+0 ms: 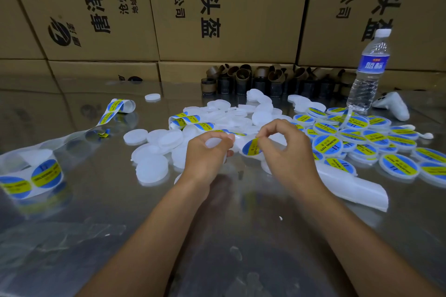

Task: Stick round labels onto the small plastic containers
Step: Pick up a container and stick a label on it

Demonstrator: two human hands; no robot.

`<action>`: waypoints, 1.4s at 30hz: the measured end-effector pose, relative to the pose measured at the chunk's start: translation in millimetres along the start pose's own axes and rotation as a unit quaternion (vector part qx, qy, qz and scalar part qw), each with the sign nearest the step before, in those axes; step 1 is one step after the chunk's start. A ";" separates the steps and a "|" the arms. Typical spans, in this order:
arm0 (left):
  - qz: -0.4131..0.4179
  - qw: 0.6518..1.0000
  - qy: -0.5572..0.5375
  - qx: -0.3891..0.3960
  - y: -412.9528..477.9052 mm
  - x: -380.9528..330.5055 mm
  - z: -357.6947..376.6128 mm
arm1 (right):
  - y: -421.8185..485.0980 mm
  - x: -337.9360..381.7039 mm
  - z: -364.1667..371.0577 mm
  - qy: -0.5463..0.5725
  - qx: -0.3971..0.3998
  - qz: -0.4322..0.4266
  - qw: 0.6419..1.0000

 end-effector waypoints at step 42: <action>0.157 0.969 0.050 -0.185 -0.9 -22.1 -21.2 | 2.2 -15.0 7.5 0.500 0.113 0.328 0.793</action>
Point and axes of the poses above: each hand's wrist, its own y-axis towards the middle knuckle, its own z-axis out of the palm, x = y × z, the point moved 2 cm from there along y, towards the middle knuckle, and after that the axes turned 8 degrees about -y, right-handed, at the moved point
